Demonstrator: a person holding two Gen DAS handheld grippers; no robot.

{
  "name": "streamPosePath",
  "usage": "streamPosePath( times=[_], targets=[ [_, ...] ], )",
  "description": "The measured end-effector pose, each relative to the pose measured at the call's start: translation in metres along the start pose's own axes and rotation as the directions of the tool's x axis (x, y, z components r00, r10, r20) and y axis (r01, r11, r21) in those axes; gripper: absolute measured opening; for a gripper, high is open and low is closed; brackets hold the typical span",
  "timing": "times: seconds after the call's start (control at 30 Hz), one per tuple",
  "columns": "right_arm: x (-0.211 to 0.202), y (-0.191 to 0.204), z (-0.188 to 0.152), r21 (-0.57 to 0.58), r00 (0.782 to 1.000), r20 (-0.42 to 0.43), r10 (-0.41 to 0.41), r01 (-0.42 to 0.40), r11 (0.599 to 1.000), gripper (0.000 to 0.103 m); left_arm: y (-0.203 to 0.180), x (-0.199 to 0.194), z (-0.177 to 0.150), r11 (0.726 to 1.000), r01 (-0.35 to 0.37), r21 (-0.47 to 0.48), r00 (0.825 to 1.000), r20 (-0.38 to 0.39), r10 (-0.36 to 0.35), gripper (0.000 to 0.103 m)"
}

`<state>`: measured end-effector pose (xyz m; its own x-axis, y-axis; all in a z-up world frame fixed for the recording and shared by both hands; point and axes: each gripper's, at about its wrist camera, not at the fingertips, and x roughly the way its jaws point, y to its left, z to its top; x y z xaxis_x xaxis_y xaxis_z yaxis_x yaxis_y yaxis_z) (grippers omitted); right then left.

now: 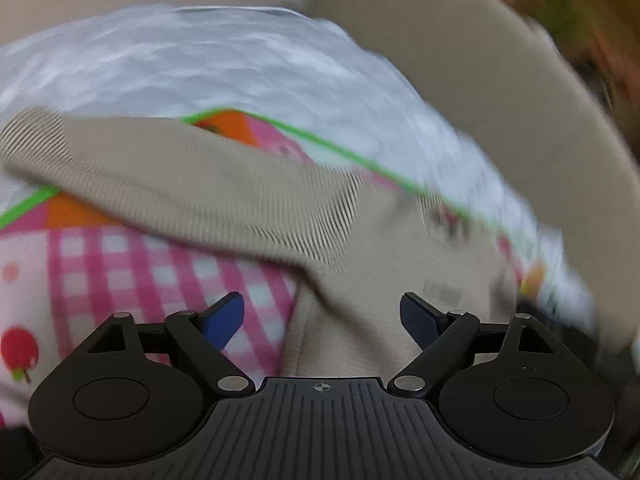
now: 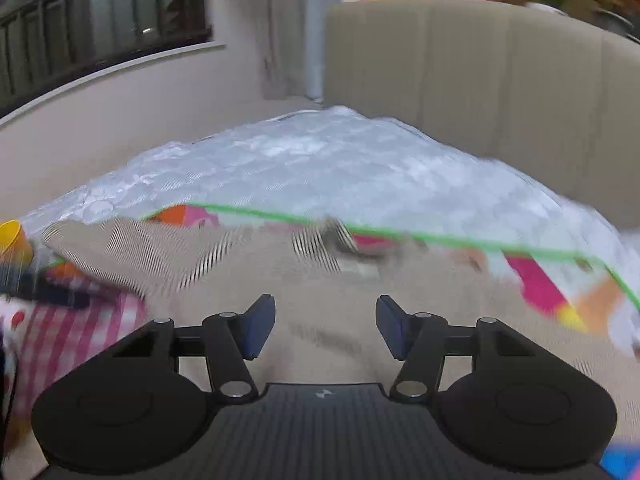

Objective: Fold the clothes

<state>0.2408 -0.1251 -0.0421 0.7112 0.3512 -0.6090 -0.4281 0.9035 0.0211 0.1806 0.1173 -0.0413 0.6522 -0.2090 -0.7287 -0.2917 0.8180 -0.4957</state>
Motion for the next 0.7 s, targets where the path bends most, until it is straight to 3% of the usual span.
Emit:
streamPosePath(
  times=[0.03,0.1,0.2,0.27,0.4,0.53,0.7],
  targets=[
    [0.015,0.001,0.007,0.006,1.0,-0.006,0.004,-0.004,1.0,0.057,0.0,0.004,-0.002,1.0,0.007,0.019,1.0,-0.014,-0.007,0.075],
    [0.045,0.001,0.021,0.025,1.0,-0.018,0.011,-0.01,1.0,0.06,0.001,0.012,-0.006,0.998,0.021,0.056,0.999,-0.042,-0.019,0.068],
    [0.091,0.003,0.029,0.065,0.996,-0.075,0.044,-0.039,0.997,0.059,0.001,0.024,-0.012,0.993,0.045,0.11,0.996,-0.084,-0.036,0.066],
    [0.116,0.01,0.032,0.025,0.987,-0.144,0.077,-0.074,0.997,0.015,0.002,0.03,-0.015,0.989,0.058,0.137,0.993,-0.105,-0.043,0.066],
    [0.132,0.022,0.05,-0.092,0.994,-0.108,-0.01,-0.001,0.996,0.011,0.003,0.029,-0.017,0.984,0.061,0.17,0.992,-0.119,-0.041,0.068],
    [0.162,0.011,0.067,-0.088,0.989,-0.125,-0.081,0.07,0.994,0.008,0.001,0.028,-0.022,0.976,0.056,0.209,0.992,-0.126,-0.03,0.069],
    [0.169,0.013,0.069,-0.061,0.988,-0.126,-0.094,0.087,0.994,0.009,0.004,0.024,-0.024,0.978,0.062,0.199,0.991,-0.128,-0.037,0.069]
  ],
)
